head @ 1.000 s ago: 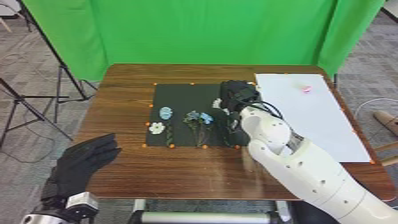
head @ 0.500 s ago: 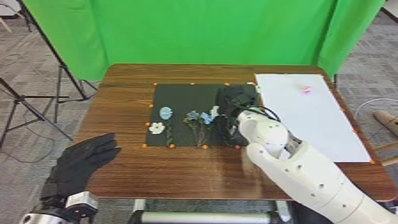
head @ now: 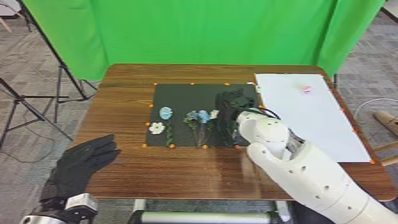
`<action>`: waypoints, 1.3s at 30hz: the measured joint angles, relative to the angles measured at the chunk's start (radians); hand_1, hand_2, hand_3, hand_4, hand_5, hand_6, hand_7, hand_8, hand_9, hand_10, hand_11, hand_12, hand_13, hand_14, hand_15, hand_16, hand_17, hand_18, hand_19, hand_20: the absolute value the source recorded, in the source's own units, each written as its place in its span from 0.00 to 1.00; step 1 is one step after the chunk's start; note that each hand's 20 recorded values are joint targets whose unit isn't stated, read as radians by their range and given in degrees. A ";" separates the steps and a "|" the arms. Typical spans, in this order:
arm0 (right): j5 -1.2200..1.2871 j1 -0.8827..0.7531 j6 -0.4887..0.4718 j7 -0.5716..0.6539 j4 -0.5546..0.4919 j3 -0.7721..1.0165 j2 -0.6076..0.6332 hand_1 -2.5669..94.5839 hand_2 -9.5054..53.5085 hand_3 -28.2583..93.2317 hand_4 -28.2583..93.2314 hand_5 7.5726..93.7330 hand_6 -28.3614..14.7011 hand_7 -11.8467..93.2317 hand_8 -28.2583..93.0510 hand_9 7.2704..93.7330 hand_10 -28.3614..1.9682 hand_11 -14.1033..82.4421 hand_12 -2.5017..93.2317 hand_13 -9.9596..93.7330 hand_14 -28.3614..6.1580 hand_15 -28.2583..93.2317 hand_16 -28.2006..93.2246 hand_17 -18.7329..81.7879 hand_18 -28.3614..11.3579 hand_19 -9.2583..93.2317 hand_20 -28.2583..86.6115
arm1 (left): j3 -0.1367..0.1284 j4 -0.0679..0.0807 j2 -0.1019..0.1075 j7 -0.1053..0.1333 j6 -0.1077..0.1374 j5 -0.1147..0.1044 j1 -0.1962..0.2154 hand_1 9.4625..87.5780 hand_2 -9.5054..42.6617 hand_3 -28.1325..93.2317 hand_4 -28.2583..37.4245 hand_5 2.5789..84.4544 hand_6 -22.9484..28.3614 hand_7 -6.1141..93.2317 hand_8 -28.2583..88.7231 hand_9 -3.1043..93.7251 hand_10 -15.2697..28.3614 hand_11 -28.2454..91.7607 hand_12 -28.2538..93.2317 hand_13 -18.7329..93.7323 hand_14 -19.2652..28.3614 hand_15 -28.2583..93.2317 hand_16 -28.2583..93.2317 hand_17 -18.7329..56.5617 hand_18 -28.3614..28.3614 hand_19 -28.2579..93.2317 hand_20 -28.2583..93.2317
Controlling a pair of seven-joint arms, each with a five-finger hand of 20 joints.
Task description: Arrange flowers
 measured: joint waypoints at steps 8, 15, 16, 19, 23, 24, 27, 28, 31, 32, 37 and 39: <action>0.012 0.030 -0.029 0.015 -0.006 0.004 0.004 0.45 0.00 0.98 0.00 0.51 0.54 0.27 0.12 0.48 0.31 0.48 0.22 0.43 0.25 0.86 0.34 0.21 0.06 0.75 0.48 | 0.004 -0.001 0.009 0.015 0.007 -0.003 0.012 0.22 0.25 0.90 0.22 0.52 0.71 0.20 0.17 0.41 0.83 0.53 0.31 0.40 0.95 0.68 0.15 0.13 0.88 0.69 0.37; 0.027 0.046 -0.088 0.032 -0.009 0.016 0.005 0.46 0.00 0.99 0.00 0.50 0.52 0.26 0.13 0.46 0.27 0.48 0.23 0.41 0.21 0.86 0.34 0.19 0.04 0.74 0.48 | 0.007 -0.001 0.014 0.022 0.011 -0.005 0.019 0.22 0.24 0.90 0.22 0.52 0.71 0.20 0.17 0.41 0.83 0.53 0.31 0.40 0.95 0.67 0.15 0.13 0.88 0.69 0.37; 0.027 0.047 -0.094 0.034 -0.009 0.016 0.006 0.46 0.00 0.99 0.00 0.50 0.52 0.25 0.13 0.45 0.26 0.47 0.23 0.40 0.20 0.86 0.33 0.19 0.03 0.74 0.48 | 0.008 -0.001 0.014 0.024 0.012 -0.005 0.019 0.22 0.24 0.90 0.22 0.52 0.71 0.20 0.17 0.41 0.83 0.53 0.31 0.40 0.95 0.67 0.15 0.13 0.88 0.69 0.37; 0.027 0.055 -0.111 0.038 -0.010 0.015 0.010 0.46 0.00 0.99 0.00 0.49 0.51 0.25 0.13 0.45 0.25 0.47 0.22 0.40 0.19 0.86 0.33 0.19 0.03 0.74 0.48 | 0.015 -0.001 0.022 0.042 0.022 -0.013 0.026 0.22 0.24 0.90 0.22 0.52 0.71 0.20 0.17 0.41 0.83 0.53 0.31 0.40 0.95 0.67 0.15 0.13 0.88 0.69 0.37; 0.040 0.073 -0.114 0.042 -0.011 0.010 0.027 0.46 0.00 0.99 0.00 0.50 0.52 0.26 0.13 0.47 0.28 0.48 0.23 0.44 0.23 0.86 0.33 0.20 0.05 0.75 0.48 | 0.015 -0.002 0.034 0.059 0.034 -0.021 0.043 0.22 0.24 0.90 0.22 0.52 0.71 0.20 0.17 0.41 0.83 0.53 0.31 0.40 0.96 0.67 0.15 0.13 0.88 0.69 0.37; 0.044 0.080 -0.110 0.042 -0.011 0.008 0.035 0.46 0.00 0.99 0.00 0.50 0.52 0.26 0.13 0.48 0.28 0.48 0.23 0.44 0.23 0.86 0.33 0.20 0.05 0.75 0.48 | 0.015 -0.003 0.037 0.065 0.037 -0.024 0.047 0.22 0.24 0.90 0.22 0.52 0.71 0.20 0.17 0.41 0.83 0.53 0.31 0.40 0.96 0.67 0.15 0.13 0.88 0.69 0.37; 0.053 0.101 -0.096 0.042 -0.011 0.004 0.062 0.46 0.00 0.99 0.00 0.50 0.52 0.26 0.13 0.48 0.29 0.48 0.23 0.45 0.24 0.86 0.33 0.21 0.06 0.75 0.49 | 0.015 -0.004 0.045 0.073 0.045 -0.029 0.057 0.22 0.25 0.90 0.22 0.52 0.71 0.20 0.17 0.41 0.83 0.53 0.31 0.40 0.96 0.67 0.15 0.13 0.88 0.69 0.37; 0.053 0.108 -0.092 0.042 -0.011 0.004 0.073 0.46 0.00 0.99 0.00 0.51 0.52 0.26 0.13 0.48 0.29 0.48 0.23 0.45 0.24 0.86 0.33 0.21 0.07 0.75 0.49 | 0.015 -0.004 0.047 0.073 0.046 -0.029 0.058 0.22 0.25 0.90 0.22 0.52 0.71 0.20 0.17 0.41 0.83 0.53 0.31 0.40 0.96 0.67 0.15 0.13 0.88 0.69 0.37; 0.050 0.134 -0.068 0.041 -0.001 0.001 0.107 0.45 0.00 0.99 0.00 0.51 0.53 0.26 0.13 0.49 0.30 0.48 0.23 0.45 0.25 0.86 0.33 0.22 0.08 0.75 0.49 | 0.016 -0.004 0.048 0.074 0.048 -0.029 0.057 0.22 0.24 0.90 0.22 0.53 0.71 0.20 0.17 0.41 0.83 0.53 0.31 0.40 0.96 0.67 0.15 0.13 0.88 0.69 0.37; 0.049 0.143 -0.055 0.041 0.006 -0.001 0.118 0.44 0.01 0.99 0.00 0.51 0.53 0.26 0.13 0.49 0.30 0.48 0.23 0.45 0.25 0.86 0.33 0.22 0.08 0.75 0.49 | 0.019 -0.004 0.048 0.076 0.049 -0.030 0.055 0.22 0.24 0.90 0.22 0.53 0.71 0.20 0.17 0.41 0.83 0.53 0.31 0.40 0.96 0.67 0.15 0.13 0.88 0.69 0.37; 0.040 0.186 -0.017 0.034 0.086 0.013 0.154 0.36 0.06 0.99 0.00 0.50 0.54 0.27 0.13 0.48 0.34 0.46 0.22 0.45 0.30 0.86 0.33 0.23 0.11 0.76 0.49 | 0.050 -0.002 0.065 0.090 0.060 -0.039 0.039 0.22 0.24 0.90 0.22 0.53 0.71 0.20 0.17 0.41 0.83 0.53 0.31 0.40 0.96 0.67 0.15 0.13 0.88 0.69 0.37; 0.033 0.197 -0.010 0.021 0.128 0.031 0.163 0.35 0.06 0.99 0.00 0.49 0.54 0.27 0.13 0.47 0.35 0.45 0.22 0.45 0.30 0.86 0.33 0.24 0.12 0.76 0.50 | 0.057 -0.002 0.069 0.090 0.060 -0.039 0.029 0.22 0.24 0.91 0.22 0.53 0.71 0.20 0.17 0.41 0.83 0.53 0.31 0.40 0.96 0.68 0.15 0.13 0.88 0.69 0.37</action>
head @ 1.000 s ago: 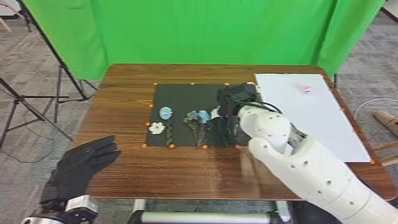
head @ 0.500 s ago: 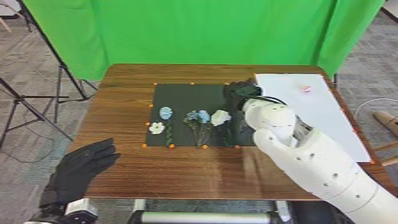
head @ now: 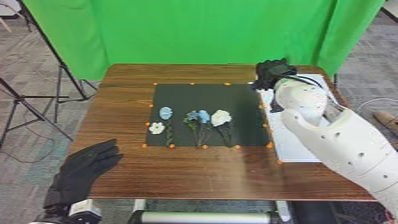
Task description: Arrange flowers
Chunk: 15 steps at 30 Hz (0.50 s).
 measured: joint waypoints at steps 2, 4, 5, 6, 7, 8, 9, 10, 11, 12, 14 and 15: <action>-0.006 0.006 -0.001 -0.014 0.041 0.028 0.006 0.34 0.07 0.99 0.00 0.49 0.54 0.27 0.13 0.47 0.34 0.44 0.22 0.45 0.30 0.86 0.34 0.24 0.12 0.76 0.50 | 0.003 0.000 0.001 0.000 0.000 0.000 -0.008 0.22 0.24 0.91 0.22 0.53 0.72 0.20 0.17 0.41 0.84 0.53 0.31 0.40 0.97 0.68 0.15 0.13 0.88 0.69 0.37; -0.008 0.010 -0.015 -0.019 0.077 0.060 0.011 0.34 0.07 0.99 0.01 0.48 0.54 0.27 0.13 0.46 0.34 0.43 0.22 0.44 0.30 0.85 0.34 0.24 0.12 0.76 0.50 | 0.003 0.000 0.001 0.000 0.000 0.000 -0.016 0.22 0.24 0.91 0.22 0.53 0.72 0.20 0.17 0.41 0.84 0.53 0.31 0.40 0.97 0.68 0.15 0.13 0.88 0.69 0.37; -0.009 0.013 -0.028 -0.019 0.093 0.073 0.014 0.32 0.08 0.99 0.01 0.47 0.53 0.26 0.13 0.45 0.35 0.42 0.22 0.44 0.29 0.85 0.34 0.24 0.12 0.76 0.51 | 0.004 0.000 0.001 -0.001 -0.001 0.001 -0.019 0.22 0.24 0.90 0.22 0.53 0.72 0.20 0.17 0.41 0.84 0.53 0.31 0.40 0.97 0.68 0.15 0.13 0.88 0.69 0.37; -0.009 0.017 -0.046 -0.018 0.108 0.086 0.017 0.32 0.08 0.99 0.01 0.47 0.53 0.26 0.13 0.44 0.33 0.41 0.22 0.44 0.29 0.85 0.34 0.24 0.12 0.76 0.51 | 0.004 0.000 0.001 -0.003 -0.001 0.001 -0.023 0.22 0.24 0.91 0.22 0.53 0.72 0.20 0.17 0.42 0.84 0.53 0.31 0.40 0.97 0.68 0.15 0.13 0.88 0.69 0.37; -0.009 0.020 -0.067 -0.017 0.122 0.099 0.019 0.31 0.09 0.99 0.01 0.45 0.53 0.26 0.13 0.42 0.34 0.39 0.22 0.43 0.28 0.85 0.34 0.24 0.12 0.76 0.51 | 0.004 0.000 0.001 -0.004 -0.001 0.001 -0.026 0.22 0.24 0.91 0.22 0.53 0.72 0.20 0.17 0.42 0.84 0.53 0.31 0.40 0.97 0.68 0.15 0.13 0.88 0.69 0.37; -0.009 0.023 -0.088 -0.015 0.136 0.112 0.020 0.30 0.09 0.99 0.02 0.43 0.52 0.25 0.14 0.40 0.35 0.38 0.21 0.42 0.27 0.85 0.34 0.24 0.13 0.76 0.52 | 0.004 0.000 0.001 -0.004 -0.001 0.001 -0.029 0.22 0.24 0.91 0.22 0.53 0.72 0.20 0.17 0.41 0.84 0.53 0.31 0.40 0.97 0.68 0.15 0.13 0.88 0.69 0.37; -0.008 0.025 -0.108 -0.011 0.149 0.126 0.020 0.30 0.09 0.99 0.02 0.42 0.52 0.24 0.14 0.39 0.36 0.37 0.21 0.42 0.26 0.85 0.34 0.25 0.13 0.76 0.52 | 0.005 0.000 0.001 -0.004 -0.001 0.001 -0.033 0.22 0.24 0.91 0.22 0.53 0.72 0.20 0.17 0.41 0.84 0.53 0.31 0.40 0.97 0.68 0.15 0.13 0.88 0.69 0.37; -0.005 0.028 -0.124 -0.007 0.163 0.137 0.020 0.30 0.09 0.99 0.02 0.40 0.51 0.24 0.14 0.37 0.38 0.34 0.21 0.42 0.26 0.85 0.34 0.25 0.13 0.77 0.53 | 0.008 0.000 0.001 -0.002 0.000 0.001 -0.037 0.22 0.24 0.91 0.22 0.53 0.72 0.20 0.17 0.41 0.84 0.53 0.31 0.40 0.97 0.68 0.15 0.13 0.88 0.69 0.37; -0.001 0.032 -0.136 -0.004 0.178 0.147 0.019 0.30 0.09 1.00 0.01 0.39 0.51 0.24 0.14 0.36 0.39 0.33 0.21 0.42 0.27 0.86 0.34 0.25 0.13 0.77 0.53 | 0.010 0.001 0.001 0.001 0.000 0.000 -0.039 0.22 0.24 0.91 0.22 0.53 0.72 0.20 0.17 0.42 0.84 0.53 0.31 0.40 0.97 0.68 0.15 0.13 0.88 0.69 0.37; 0.003 0.036 -0.144 -0.002 0.195 0.156 0.018 0.30 0.09 1.00 0.01 0.39 0.51 0.23 0.14 0.35 0.39 0.32 0.21 0.42 0.27 0.86 0.34 0.25 0.13 0.77 0.54 | 0.012 0.001 0.002 0.003 0.000 0.000 -0.041 0.22 0.24 0.91 0.22 0.53 0.72 0.20 0.17 0.42 0.84 0.53 0.31 0.40 0.97 0.68 0.15 0.13 0.88 0.69 0.37; 0.009 0.042 -0.153 0.000 0.229 0.175 0.011 0.30 0.09 1.00 0.01 0.38 0.51 0.23 0.14 0.35 0.40 0.31 0.20 0.42 0.28 0.86 0.34 0.26 0.13 0.77 0.54 | 0.015 0.003 0.003 0.007 0.000 0.000 -0.044 0.22 0.24 0.91 0.22 0.53 0.72 0.20 0.17 0.42 0.84 0.53 0.31 0.40 0.97 0.68 0.15 0.13 0.88 0.69 0.37; 0.011 0.044 -0.157 0.000 0.245 0.185 0.007 0.30 0.09 1.00 0.01 0.38 0.51 0.23 0.14 0.34 0.40 0.30 0.20 0.43 0.28 0.86 0.34 0.26 0.13 0.77 0.54 | 0.018 0.004 0.003 0.009 0.000 0.000 -0.044 0.22 0.24 0.91 0.22 0.53 0.72 0.20 0.17 0.42 0.84 0.53 0.31 0.40 0.97 0.68 0.15 0.13 0.88 0.69 0.37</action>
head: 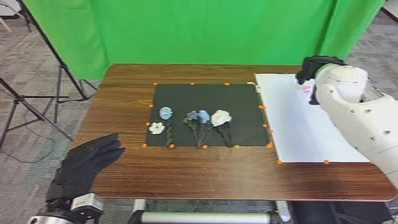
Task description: Arrange flowers
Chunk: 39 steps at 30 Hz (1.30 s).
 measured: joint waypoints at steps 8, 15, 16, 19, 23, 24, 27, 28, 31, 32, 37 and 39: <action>-0.020 -0.001 -0.031 -0.002 0.081 0.047 -0.044 0.30 0.09 1.00 0.01 0.37 0.50 0.22 0.14 0.33 0.44 0.28 0.20 0.44 0.28 0.87 0.33 0.26 0.13 0.77 0.55 | 0.003 0.004 0.002 0.028 0.002 -0.007 0.004 0.22 0.24 0.91 0.22 0.53 0.72 0.20 0.17 0.42 0.84 0.53 0.31 0.40 0.97 0.68 0.15 0.13 0.88 0.69 0.37; -0.019 -0.026 -0.061 0.013 0.095 0.073 -0.079 0.30 0.09 1.00 0.01 0.38 0.51 0.22 0.14 0.34 0.45 0.28 0.20 0.44 0.28 0.88 0.33 0.26 0.13 0.77 0.55 | 0.003 0.005 0.002 0.053 0.006 -0.012 0.007 0.22 0.24 0.91 0.21 0.53 0.72 0.20 0.17 0.42 0.84 0.53 0.31 0.40 0.98 0.68 0.15 0.13 0.88 0.69 0.37; -0.019 -0.032 -0.061 0.014 0.094 0.073 -0.081 0.30 0.09 0.99 0.01 0.38 0.51 0.22 0.14 0.34 0.45 0.28 0.20 0.44 0.28 0.88 0.33 0.26 0.13 0.77 0.55 | 0.003 0.006 0.002 0.055 0.007 -0.013 0.007 0.22 0.24 0.91 0.21 0.53 0.72 0.20 0.17 0.42 0.84 0.53 0.31 0.40 0.98 0.68 0.15 0.13 0.88 0.69 0.37; -0.020 -0.050 -0.061 0.019 0.094 0.075 -0.084 0.30 0.10 0.99 0.01 0.38 0.52 0.23 0.14 0.36 0.44 0.29 0.20 0.44 0.28 0.87 0.33 0.26 0.13 0.77 0.55 | 0.004 0.009 0.002 0.057 0.006 -0.013 0.007 0.22 0.24 0.91 0.21 0.53 0.72 0.20 0.17 0.42 0.84 0.53 0.31 0.40 0.98 0.68 0.15 0.13 0.88 0.69 0.37; -0.022 -0.063 -0.057 0.030 0.096 0.067 -0.086 0.30 0.10 0.99 0.01 0.39 0.52 0.23 0.14 0.36 0.44 0.29 0.20 0.43 0.28 0.87 0.33 0.26 0.13 0.77 0.55 | 0.005 0.013 -0.001 0.054 0.005 -0.009 0.001 0.22 0.24 0.91 0.21 0.53 0.72 0.20 0.17 0.42 0.84 0.53 0.31 0.40 0.97 0.68 0.15 0.13 0.88 0.69 0.37; -0.021 -0.063 -0.056 0.033 0.098 0.065 -0.086 0.30 0.10 0.99 0.01 0.39 0.52 0.24 0.14 0.37 0.44 0.30 0.20 0.43 0.28 0.87 0.33 0.26 0.13 0.77 0.55 | 0.005 0.013 -0.003 0.053 0.004 -0.007 -0.001 0.22 0.24 0.91 0.21 0.53 0.72 0.20 0.17 0.42 0.84 0.53 0.31 0.40 0.97 0.68 0.15 0.13 0.88 0.69 0.37; -0.020 -0.063 -0.050 0.044 0.099 0.060 -0.083 0.32 0.09 0.99 0.01 0.41 0.52 0.24 0.14 0.40 0.42 0.32 0.20 0.45 0.29 0.87 0.33 0.27 0.13 0.78 0.55 | 0.002 0.013 -0.015 0.046 0.002 -0.001 -0.004 0.22 0.24 0.91 0.21 0.53 0.72 0.20 0.17 0.42 0.84 0.53 0.31 0.40 0.98 0.68 0.15 0.13 0.88 0.69 0.37; -0.019 -0.063 -0.047 0.049 0.099 0.059 -0.082 0.32 0.09 0.99 0.01 0.41 0.51 0.24 0.14 0.40 0.41 0.32 0.20 0.45 0.30 0.87 0.33 0.27 0.13 0.78 0.55 | 0.001 0.013 -0.020 0.043 0.001 0.002 -0.003 0.22 0.24 0.91 0.21 0.53 0.72 0.20 0.17 0.42 0.84 0.53 0.31 0.40 0.98 0.68 0.15 0.13 0.88 0.69 0.37; -0.020 -0.063 -0.035 0.066 0.098 0.053 -0.075 0.34 0.08 0.99 0.00 0.44 0.52 0.25 0.13 0.45 0.41 0.35 0.20 0.48 0.32 0.87 0.33 0.29 0.13 0.79 0.55 | -0.002 0.013 -0.029 0.039 -0.001 0.005 -0.003 0.22 0.24 0.91 0.21 0.53 0.72 0.20 0.17 0.42 0.84 0.53 0.31 0.40 0.98 0.68 0.15 0.13 0.88 0.69 0.37; -0.022 -0.064 -0.032 0.069 0.097 0.052 -0.072 0.35 0.07 0.98 0.00 0.46 0.52 0.25 0.13 0.47 0.41 0.36 0.20 0.50 0.35 0.87 0.33 0.30 0.13 0.79 0.55 | -0.002 0.013 -0.030 0.038 -0.001 0.005 -0.003 0.22 0.24 0.91 0.21 0.53 0.72 0.20 0.17 0.42 0.84 0.53 0.31 0.40 0.98 0.68 0.15 0.13 0.88 0.69 0.37; -0.032 -0.082 0.002 0.091 0.084 0.054 -0.059 0.41 0.02 0.96 0.00 0.54 0.54 0.27 0.13 0.59 0.43 0.42 0.20 0.58 0.46 0.85 0.39 0.37 0.12 0.84 0.55 | -0.002 0.012 -0.041 0.023 -0.009 0.013 -0.006 0.22 0.24 0.91 0.21 0.54 0.72 0.20 0.17 0.42 0.85 0.53 0.31 0.40 0.98 0.68 0.15 0.13 0.88 0.69 0.37; -0.041 -0.091 0.021 0.099 0.080 0.051 -0.054 0.44 0.01 0.94 0.00 0.57 0.56 0.29 0.12 0.64 0.46 0.45 0.20 0.61 0.49 0.85 0.41 0.39 0.12 0.86 0.55 | -0.002 0.012 -0.046 0.016 -0.013 0.017 -0.008 0.22 0.24 0.91 0.21 0.53 0.72 0.20 0.17 0.42 0.85 0.53 0.31 0.40 0.98 0.68 0.15 0.13 0.88 0.69 0.37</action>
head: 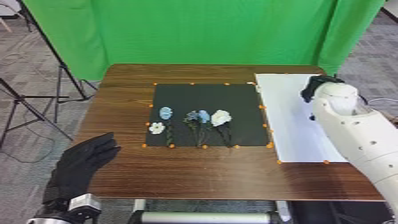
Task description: Arrange flowers
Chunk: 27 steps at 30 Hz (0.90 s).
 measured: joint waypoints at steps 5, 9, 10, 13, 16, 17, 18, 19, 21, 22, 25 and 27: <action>-0.016 -0.014 0.064 0.019 0.001 -0.019 0.010 0.47 0.00 0.91 0.00 0.62 0.60 0.30 0.12 0.72 0.57 0.45 0.26 0.65 0.59 0.82 0.45 0.40 0.13 0.86 0.55 | 0.002 0.000 -0.001 -0.005 -0.002 0.000 -0.003 0.22 0.24 0.91 0.21 0.54 0.72 0.20 0.17 0.42 0.85 0.52 0.31 0.40 0.98 0.68 0.15 0.13 0.88 0.70 0.37; -0.030 -0.026 0.087 0.021 0.001 -0.019 0.010 0.49 0.00 0.88 0.00 0.65 0.63 0.32 0.12 0.77 0.63 0.42 0.33 0.67 0.62 0.82 0.46 0.40 0.13 0.86 0.54 | 0.004 0.000 0.003 -0.005 -0.002 -0.001 -0.007 0.22 0.24 0.91 0.21 0.54 0.72 0.19 0.17 0.42 0.85 0.52 0.31 0.40 0.98 0.68 0.15 0.13 0.88 0.70 0.37; -0.033 -0.029 0.089 0.021 0.001 -0.019 0.010 0.50 0.00 0.87 0.00 0.66 0.63 0.32 0.15 0.79 0.66 0.40 0.36 0.68 0.63 0.81 0.47 0.40 0.14 0.86 0.54 | 0.004 0.000 0.003 -0.005 -0.002 -0.001 -0.008 0.22 0.24 0.91 0.21 0.54 0.72 0.19 0.17 0.42 0.85 0.52 0.31 0.40 0.98 0.68 0.15 0.13 0.88 0.70 0.37; -0.044 -0.034 0.098 0.021 0.001 -0.022 0.010 0.54 0.00 0.85 0.00 0.72 0.65 0.37 0.20 0.85 0.73 0.37 0.42 0.72 0.65 0.83 0.49 0.42 0.15 0.88 0.55 | 0.004 0.000 0.002 -0.005 -0.002 -0.001 -0.009 0.22 0.24 0.91 0.21 0.54 0.72 0.19 0.17 0.42 0.85 0.52 0.31 0.40 0.98 0.68 0.15 0.13 0.88 0.70 0.37; -0.049 -0.036 0.110 0.021 0.002 -0.028 0.010 0.57 0.02 0.85 0.00 0.77 0.67 0.40 0.21 0.89 0.77 0.41 0.43 0.76 0.65 0.84 0.49 0.44 0.14 0.89 0.55 | 0.008 0.001 0.005 -0.002 -0.001 -0.003 -0.009 0.22 0.24 0.91 0.21 0.54 0.72 0.19 0.17 0.42 0.85 0.52 0.31 0.40 0.98 0.68 0.15 0.13 0.88 0.70 0.37; -0.049 -0.037 0.116 0.022 0.002 -0.030 0.010 0.57 0.03 0.84 0.00 0.79 0.67 0.40 0.21 0.90 0.77 0.42 0.43 0.77 0.67 0.84 0.49 0.44 0.14 0.89 0.55 | 0.009 0.001 0.008 -0.001 -0.001 -0.003 -0.009 0.22 0.24 0.91 0.21 0.54 0.72 0.19 0.17 0.42 0.85 0.53 0.31 0.40 0.98 0.68 0.15 0.13 0.88 0.70 0.37; -0.049 -0.039 0.123 0.024 0.001 -0.032 0.010 0.57 0.03 0.85 0.00 0.79 0.67 0.40 0.21 0.90 0.78 0.43 0.43 0.77 0.67 0.84 0.49 0.44 0.14 0.89 0.56 | 0.010 0.001 0.009 -0.001 -0.001 -0.003 -0.009 0.22 0.24 0.91 0.21 0.54 0.72 0.19 0.17 0.42 0.85 0.52 0.31 0.40 0.98 0.68 0.15 0.13 0.88 0.70 0.37; -0.049 -0.042 0.132 0.026 0.000 -0.033 0.010 0.57 0.03 0.85 0.00 0.79 0.67 0.40 0.22 0.90 0.78 0.43 0.43 0.78 0.66 0.84 0.49 0.44 0.14 0.89 0.56 | 0.010 0.002 0.010 -0.002 -0.001 -0.003 -0.009 0.22 0.24 0.91 0.21 0.54 0.72 0.19 0.17 0.42 0.85 0.52 0.31 0.40 0.98 0.68 0.15 0.13 0.88 0.70 0.37; -0.047 -0.048 0.154 0.030 -0.008 -0.040 0.014 0.57 0.02 0.85 0.00 0.80 0.67 0.40 0.22 0.91 0.77 0.43 0.43 0.78 0.66 0.84 0.48 0.44 0.14 0.89 0.56 | 0.011 0.004 0.010 -0.004 -0.005 -0.002 -0.009 0.22 0.24 0.91 0.21 0.54 0.72 0.19 0.17 0.42 0.85 0.52 0.31 0.40 0.98 0.68 0.14 0.12 0.89 0.70 0.37; -0.046 -0.051 0.164 0.031 -0.015 -0.044 0.018 0.57 0.02 0.85 0.00 0.80 0.67 0.39 0.22 0.91 0.77 0.44 0.43 0.78 0.66 0.84 0.48 0.44 0.14 0.89 0.56 | 0.012 0.005 0.010 -0.006 -0.007 -0.001 -0.009 0.22 0.24 0.91 0.21 0.54 0.72 0.19 0.17 0.42 0.85 0.52 0.31 0.40 0.98 0.68 0.14 0.12 0.89 0.70 0.37; -0.040 -0.062 0.177 0.031 -0.041 -0.053 0.028 0.57 0.02 0.85 0.00 0.81 0.66 0.39 0.22 0.91 0.76 0.44 0.43 0.78 0.66 0.84 0.48 0.44 0.13 0.89 0.56 | 0.017 0.006 0.017 -0.006 -0.008 -0.002 -0.008 0.22 0.24 0.91 0.21 0.54 0.72 0.19 0.17 0.42 0.85 0.53 0.31 0.40 0.98 0.68 0.14 0.12 0.89 0.70 0.37; -0.034 -0.066 0.183 0.029 -0.058 -0.062 0.035 0.58 0.02 0.86 0.00 0.81 0.66 0.39 0.22 0.91 0.74 0.44 0.42 0.78 0.66 0.84 0.48 0.44 0.13 0.89 0.56 | 0.021 0.007 0.027 0.002 -0.004 -0.007 -0.006 0.22 0.24 0.91 0.21 0.54 0.72 0.19 0.17 0.42 0.85 0.53 0.31 0.40 0.98 0.68 0.14 0.12 0.89 0.70 0.37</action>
